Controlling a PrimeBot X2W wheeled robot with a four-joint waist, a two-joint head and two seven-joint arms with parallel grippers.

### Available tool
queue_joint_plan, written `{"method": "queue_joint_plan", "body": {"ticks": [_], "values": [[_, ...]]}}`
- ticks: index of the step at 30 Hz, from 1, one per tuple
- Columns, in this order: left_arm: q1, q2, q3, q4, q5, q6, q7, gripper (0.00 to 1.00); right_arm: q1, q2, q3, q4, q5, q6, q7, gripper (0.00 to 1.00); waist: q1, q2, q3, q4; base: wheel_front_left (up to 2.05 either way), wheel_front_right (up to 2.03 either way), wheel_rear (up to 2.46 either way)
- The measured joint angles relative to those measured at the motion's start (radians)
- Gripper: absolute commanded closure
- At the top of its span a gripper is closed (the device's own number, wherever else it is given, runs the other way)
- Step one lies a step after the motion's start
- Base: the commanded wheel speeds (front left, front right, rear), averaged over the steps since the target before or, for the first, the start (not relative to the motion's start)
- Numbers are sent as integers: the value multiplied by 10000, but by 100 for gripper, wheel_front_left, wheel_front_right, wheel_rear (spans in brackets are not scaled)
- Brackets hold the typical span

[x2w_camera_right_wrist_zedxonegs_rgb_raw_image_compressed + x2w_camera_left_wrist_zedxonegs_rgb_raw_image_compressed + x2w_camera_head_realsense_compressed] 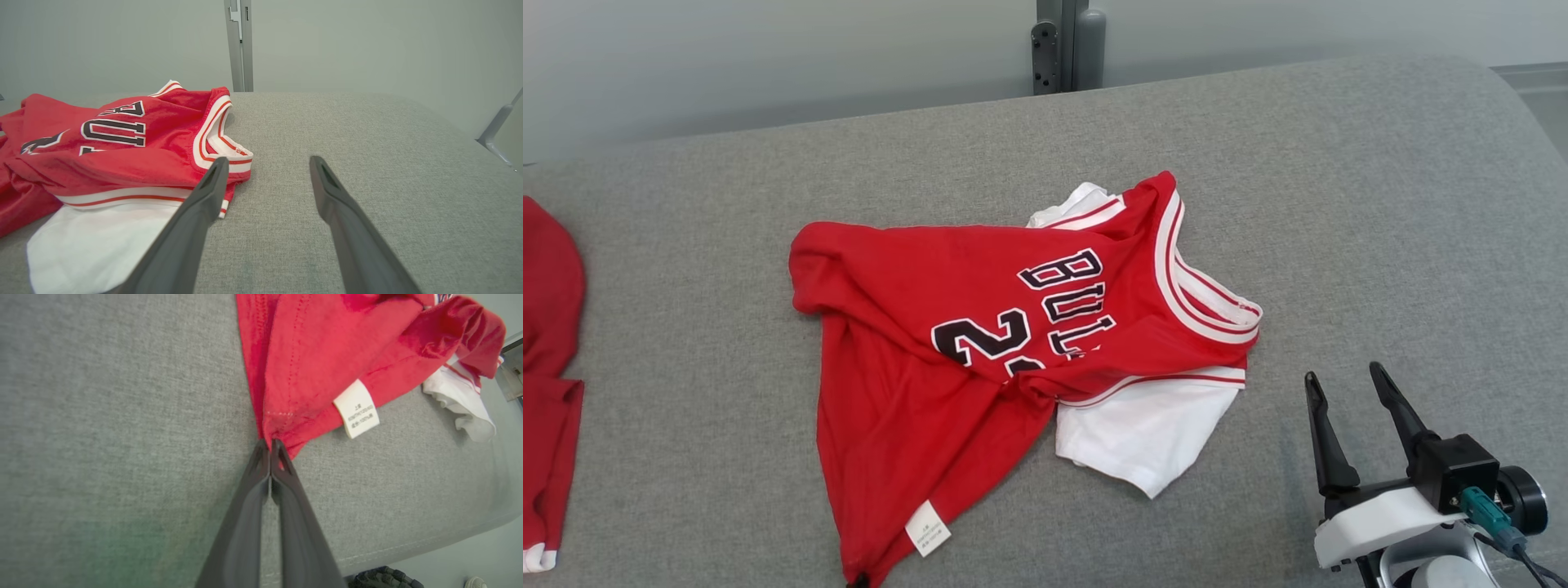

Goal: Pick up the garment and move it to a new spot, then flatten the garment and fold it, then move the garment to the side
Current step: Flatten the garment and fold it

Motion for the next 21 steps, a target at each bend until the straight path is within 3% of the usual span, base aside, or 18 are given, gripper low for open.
{"method": "queue_joint_plan", "body": {"ticks": [2, 4, 14, 18, 19, 21], "values": [[-141, -46, -153, 238, -117, -15, -278, 65, -1, -2, 21, 8, -15, 0, 0, 0, 0, 0, -28, 43, 0, 0, 0], [-209, -35, -305, 288, -330, -44, -483, 0, -2, 0, 44, 21, -23, 0, 0, 0, 0, 0, -55, 49, 0, 0, 0], [-585, 1181, -1398, -598, -1413, -58, -953, 0, -1, -2, 33, 56, -10, 0, 0, 0, 0, 0, -126, -74, 0, 0, 0], [-838, 1317, -1569, -566, -1430, -58, -953, 0, -2, 0, 84, 61, 17, 0, 0, 0, 0, 0, -145, -183, 0, 0, 0], [-878, 1325, -1618, -508, -1475, -58, -918, 15, -3, -2, 94, 63, 27, 0, 0, 0, 0, 0, -151, -225, 0, 0, 0], [-910, 1377, -1672, -316, -1486, -58, -731, 28, -4, -2, 115, 73, 52, 0, 0, 0, 0, 0, -162, -309, 0, 0, 0]]}}
